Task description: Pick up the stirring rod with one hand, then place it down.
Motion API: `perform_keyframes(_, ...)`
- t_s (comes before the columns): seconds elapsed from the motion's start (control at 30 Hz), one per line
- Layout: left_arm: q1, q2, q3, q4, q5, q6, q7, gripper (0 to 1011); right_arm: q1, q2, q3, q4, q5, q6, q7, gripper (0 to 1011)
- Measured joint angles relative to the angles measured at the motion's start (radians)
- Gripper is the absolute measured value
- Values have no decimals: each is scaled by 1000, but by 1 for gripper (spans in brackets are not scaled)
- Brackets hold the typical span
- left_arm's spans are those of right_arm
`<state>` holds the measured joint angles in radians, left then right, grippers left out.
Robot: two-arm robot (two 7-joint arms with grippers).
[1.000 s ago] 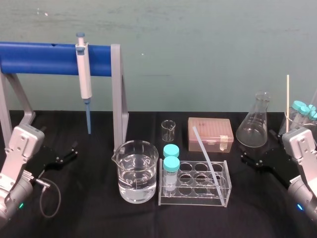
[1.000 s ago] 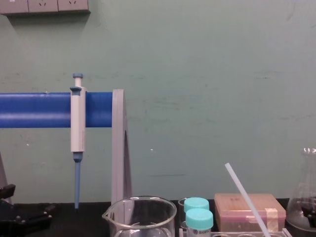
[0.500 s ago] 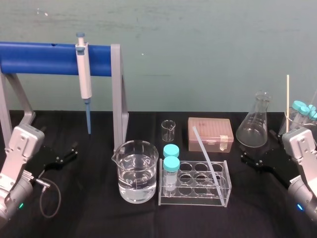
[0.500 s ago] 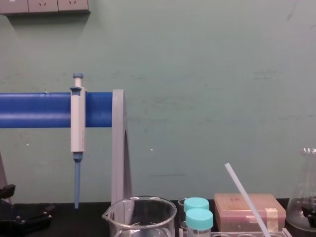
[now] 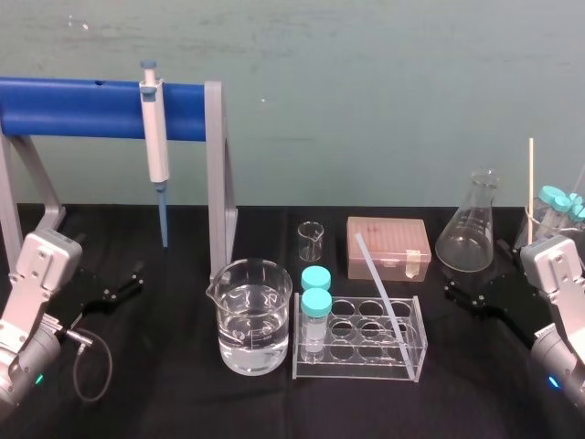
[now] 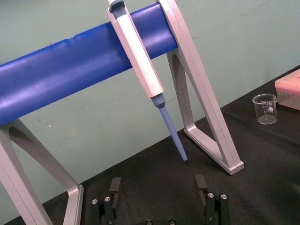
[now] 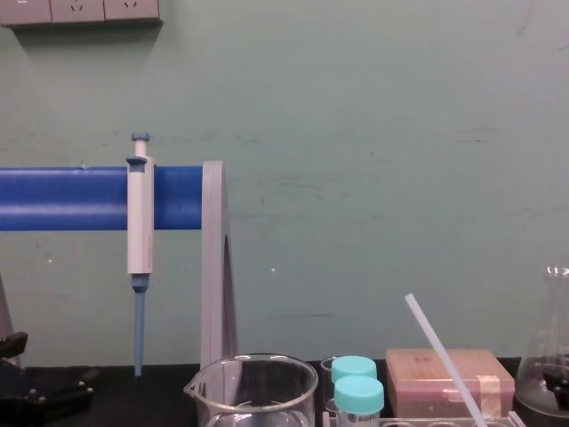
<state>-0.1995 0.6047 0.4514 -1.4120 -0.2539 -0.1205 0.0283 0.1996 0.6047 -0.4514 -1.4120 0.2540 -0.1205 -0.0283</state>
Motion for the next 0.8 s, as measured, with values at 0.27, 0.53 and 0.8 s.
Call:
perform_keyframes(0.27,0,0,0,0,0,0,0,1000,0,0,0,0,0,0,0,1003)
perform_keyframes(0.53,0,0,0,0,0,0,0,1000,0,0,0,0,0,0,0,1003)
perform_keyframes(0.8,0,0,0,0,0,0,0,1000,6,13,56,-27,62,8,72,1003)
